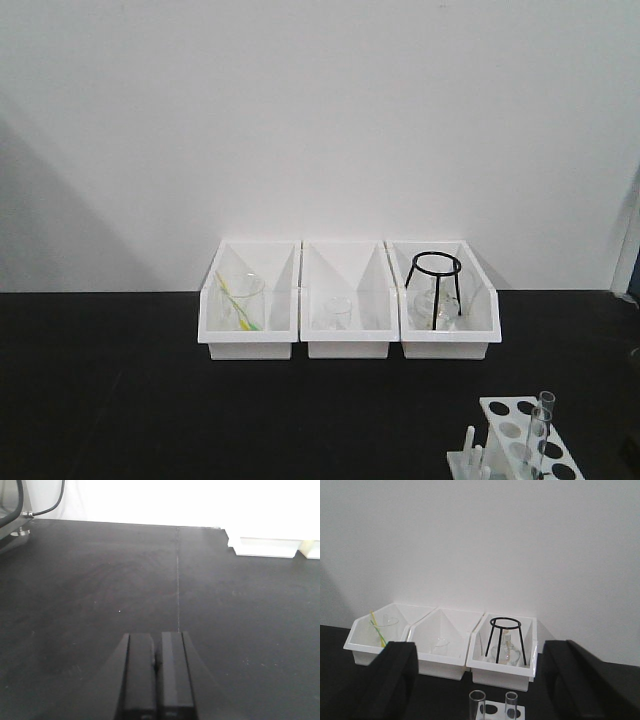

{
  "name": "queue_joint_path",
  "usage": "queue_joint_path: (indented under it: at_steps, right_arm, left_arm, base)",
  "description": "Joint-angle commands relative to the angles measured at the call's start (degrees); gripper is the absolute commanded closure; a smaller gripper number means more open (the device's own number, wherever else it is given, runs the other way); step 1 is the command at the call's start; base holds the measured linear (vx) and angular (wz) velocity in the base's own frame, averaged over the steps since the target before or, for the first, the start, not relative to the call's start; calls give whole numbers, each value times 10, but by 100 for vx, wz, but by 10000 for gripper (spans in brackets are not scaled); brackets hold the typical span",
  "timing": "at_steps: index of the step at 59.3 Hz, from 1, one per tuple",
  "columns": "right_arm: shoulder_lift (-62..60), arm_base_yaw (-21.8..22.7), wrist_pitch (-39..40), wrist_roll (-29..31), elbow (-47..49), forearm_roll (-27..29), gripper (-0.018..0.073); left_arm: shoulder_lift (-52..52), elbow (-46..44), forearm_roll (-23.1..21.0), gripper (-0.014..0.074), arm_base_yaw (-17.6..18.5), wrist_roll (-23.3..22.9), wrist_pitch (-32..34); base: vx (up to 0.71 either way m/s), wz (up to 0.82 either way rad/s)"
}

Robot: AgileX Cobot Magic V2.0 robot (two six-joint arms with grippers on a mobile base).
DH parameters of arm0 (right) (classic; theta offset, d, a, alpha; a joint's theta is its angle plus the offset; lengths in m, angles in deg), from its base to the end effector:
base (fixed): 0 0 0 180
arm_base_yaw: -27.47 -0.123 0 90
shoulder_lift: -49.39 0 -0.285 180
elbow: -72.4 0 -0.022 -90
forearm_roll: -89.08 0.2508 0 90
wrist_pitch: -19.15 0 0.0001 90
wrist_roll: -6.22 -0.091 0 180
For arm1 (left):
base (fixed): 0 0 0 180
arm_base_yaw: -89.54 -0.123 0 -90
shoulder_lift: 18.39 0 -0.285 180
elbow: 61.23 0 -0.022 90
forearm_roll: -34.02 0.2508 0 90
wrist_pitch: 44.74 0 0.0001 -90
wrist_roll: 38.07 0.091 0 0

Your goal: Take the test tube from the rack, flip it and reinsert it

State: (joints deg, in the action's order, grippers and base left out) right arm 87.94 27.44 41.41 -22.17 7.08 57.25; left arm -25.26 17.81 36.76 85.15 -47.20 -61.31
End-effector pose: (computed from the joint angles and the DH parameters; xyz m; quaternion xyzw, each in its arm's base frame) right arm 0.1147 0.0182 0.2700 -0.0831 0.6692 0.0583 0.7361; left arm 0.0542 0.0054 0.1772 -0.0783 0.7757 -0.0062 0.6262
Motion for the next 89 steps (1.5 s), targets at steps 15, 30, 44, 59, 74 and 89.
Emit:
queue_joint_path:
  at_steps: [15,30,44,59,74,89]
  right_arm:
    - [0,0,36,17,16,9,52]
    - [-41,0,7,29,16,12,209]
    - [-199,0,-227,230,12,234,514]
    - [-322,1,-229,388,-124,337,572]
    - [-320,0,-303,241,-137,240,572]
    - [-319,0,-304,241,-137,242,571]
  left_arm:
    - [6,0,-3,602,4,0,49]
    - [6,0,-3,602,4,0,49]
    - [6,0,-3,602,4,0,49]
    - [6,0,-3,603,4,0,50]
    - [6,0,-3,603,4,0,49]
    - [6,0,-3,603,4,0,49]
  base:
    - [0,0]
    - [0,0]
    - [0,0]
    - [0,0]
    - [0,0]
    - [0,0]
